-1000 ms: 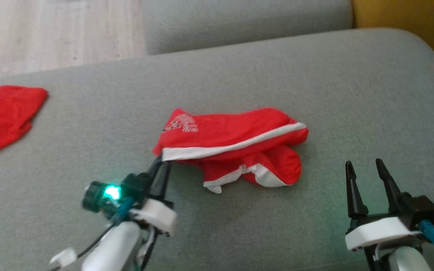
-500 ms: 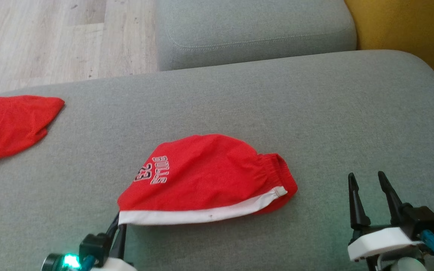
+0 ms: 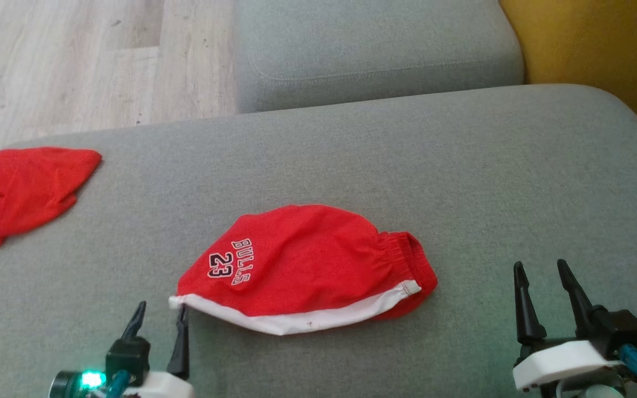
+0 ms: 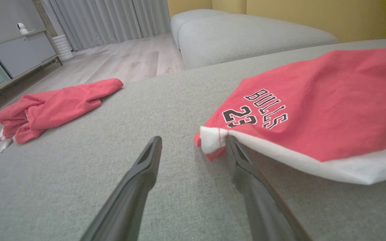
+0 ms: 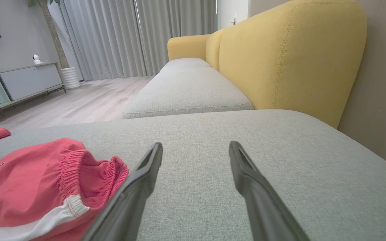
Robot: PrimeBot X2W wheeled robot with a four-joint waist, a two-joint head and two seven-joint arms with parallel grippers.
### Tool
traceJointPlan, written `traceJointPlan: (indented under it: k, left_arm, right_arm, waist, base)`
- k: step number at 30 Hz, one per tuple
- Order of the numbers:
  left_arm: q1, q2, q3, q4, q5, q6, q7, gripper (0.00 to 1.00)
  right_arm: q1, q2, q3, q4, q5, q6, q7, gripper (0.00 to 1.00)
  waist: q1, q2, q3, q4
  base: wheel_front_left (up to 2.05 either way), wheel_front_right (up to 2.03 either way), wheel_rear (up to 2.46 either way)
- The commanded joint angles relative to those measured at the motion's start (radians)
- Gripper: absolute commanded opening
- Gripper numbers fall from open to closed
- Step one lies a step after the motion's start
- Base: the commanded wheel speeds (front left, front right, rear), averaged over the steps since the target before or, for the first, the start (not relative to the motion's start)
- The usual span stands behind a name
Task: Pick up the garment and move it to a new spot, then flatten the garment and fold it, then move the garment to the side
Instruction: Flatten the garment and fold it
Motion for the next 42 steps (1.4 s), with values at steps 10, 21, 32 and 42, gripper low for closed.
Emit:
traceJointPlan:
  k: [10, 21, 32, 42]
  left_arm:
    - [0.013, -0.022, 0.098, -0.184, 0.033, 0.01, -0.012, 1.0]
    - [0.125, -0.07, 0.147, -0.292, 0.016, 0.007, -0.013, 1.0]
    - [0.158, -0.063, 0.152, -0.271, -0.006, -0.016, -0.007, 1.0]
    - [0.15, -0.062, 0.146, -0.267, -0.014, -0.017, -0.005, 1.0]
  right_arm:
    - [-0.007, -0.007, 0.03, -0.034, 0.0, 0.008, -0.011, 1.0]
    - [0.012, -0.007, 0.051, -0.041, 0.019, 0.008, -0.011, 1.0]
    - [0.028, -0.007, 0.089, -0.018, 0.043, 0.008, -0.011, 1.0]
    - [0.024, -0.007, 0.092, -0.009, 0.041, 0.008, -0.011, 1.0]
  waist:
    - [0.0001, 0.0, -0.039, 0.036]
    - [0.0001, 0.0, -0.084, 0.093]
    - [0.0001, 0.0, -0.1, 0.103]
    - [0.0001, 0.0, -0.095, 0.102]
  base:
    - [0.0, 0.0, 0.0]
    - [0.0, 0.0, 0.0]
    - [0.0, 0.0, 0.0]
    - [0.0, 0.0, 0.0]
